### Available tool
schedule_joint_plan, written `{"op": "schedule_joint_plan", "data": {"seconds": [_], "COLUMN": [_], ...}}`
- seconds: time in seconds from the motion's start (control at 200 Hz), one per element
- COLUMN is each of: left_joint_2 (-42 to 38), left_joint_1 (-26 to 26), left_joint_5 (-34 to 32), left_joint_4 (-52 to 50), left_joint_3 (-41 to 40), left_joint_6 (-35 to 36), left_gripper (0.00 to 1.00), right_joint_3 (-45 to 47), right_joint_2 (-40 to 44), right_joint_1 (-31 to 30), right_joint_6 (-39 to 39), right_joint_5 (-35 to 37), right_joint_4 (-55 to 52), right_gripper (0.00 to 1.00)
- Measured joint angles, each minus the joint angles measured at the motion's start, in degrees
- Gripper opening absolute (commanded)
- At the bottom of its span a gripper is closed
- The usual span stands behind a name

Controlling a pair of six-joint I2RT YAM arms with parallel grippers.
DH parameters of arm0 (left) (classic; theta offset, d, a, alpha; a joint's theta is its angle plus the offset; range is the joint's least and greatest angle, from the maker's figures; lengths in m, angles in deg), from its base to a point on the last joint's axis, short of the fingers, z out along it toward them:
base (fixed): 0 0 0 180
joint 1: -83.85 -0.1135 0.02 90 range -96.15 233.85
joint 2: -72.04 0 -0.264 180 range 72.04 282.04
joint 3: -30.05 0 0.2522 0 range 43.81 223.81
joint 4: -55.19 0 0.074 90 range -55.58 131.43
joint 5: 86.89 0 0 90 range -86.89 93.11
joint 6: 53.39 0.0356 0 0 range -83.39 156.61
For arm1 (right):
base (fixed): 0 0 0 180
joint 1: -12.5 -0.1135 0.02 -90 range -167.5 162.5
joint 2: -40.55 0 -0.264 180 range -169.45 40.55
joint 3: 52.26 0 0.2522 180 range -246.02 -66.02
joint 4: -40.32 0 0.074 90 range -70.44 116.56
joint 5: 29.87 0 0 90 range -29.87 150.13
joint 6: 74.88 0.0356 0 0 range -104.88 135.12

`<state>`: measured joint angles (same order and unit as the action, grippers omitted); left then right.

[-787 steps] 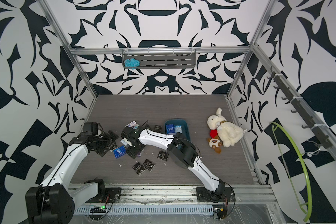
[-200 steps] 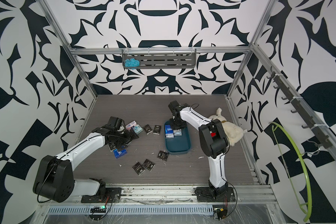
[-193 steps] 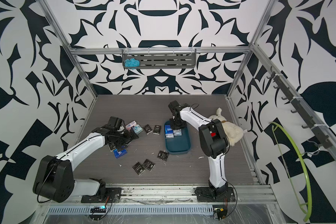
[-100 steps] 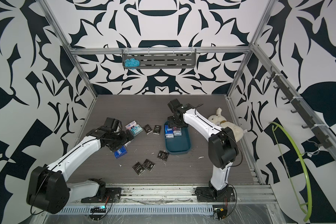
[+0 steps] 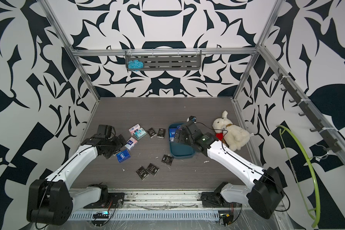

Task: Put the pocket tissues into the storage box
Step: Pick up the pocket tissues from the center of the board.

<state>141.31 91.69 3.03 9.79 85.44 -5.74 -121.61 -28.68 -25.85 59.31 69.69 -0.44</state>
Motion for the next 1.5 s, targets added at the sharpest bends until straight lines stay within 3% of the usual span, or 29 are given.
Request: {"op": "schedule_joint_plan", "data": {"seconds": [0.495, 0.73, 0.9, 1.195, 1.5], "left_joint_2": [8.61, 3.28, -4.09, -7.61, 0.92], "left_joint_1": [0.02, 0.63, 4.39, 6.62, 12.94], "left_joint_5": [5.25, 8.59, 9.27, 3.91, -2.16], "left_joint_4": [8.50, 7.67, 4.68, -3.39, -10.99], "left_joint_3": [-1.90, -7.17, -10.54, -8.90, -1.20], "left_joint_6": [-0.85, -4.74, -9.73, -12.41, -9.55], "left_gripper": [0.99, 0.99, 0.99, 0.99, 0.99], "right_joint_3": [5.11, 5.09, 4.79, -0.98, -2.16], "right_joint_2": [5.46, 4.20, 0.20, -6.27, -12.07], "right_joint_1": [0.00, 0.02, 0.02, 4.61, 11.98], "right_joint_6": [2.75, 3.21, 2.71, -2.08, -5.86], "right_joint_5": [0.96, 0.57, -1.20, -9.20, -18.75], "right_joint_4": [0.13, -0.09, 0.09, 0.20, 0.09], "right_gripper": [0.97, 0.96, 0.97, 0.97, 0.88]}}
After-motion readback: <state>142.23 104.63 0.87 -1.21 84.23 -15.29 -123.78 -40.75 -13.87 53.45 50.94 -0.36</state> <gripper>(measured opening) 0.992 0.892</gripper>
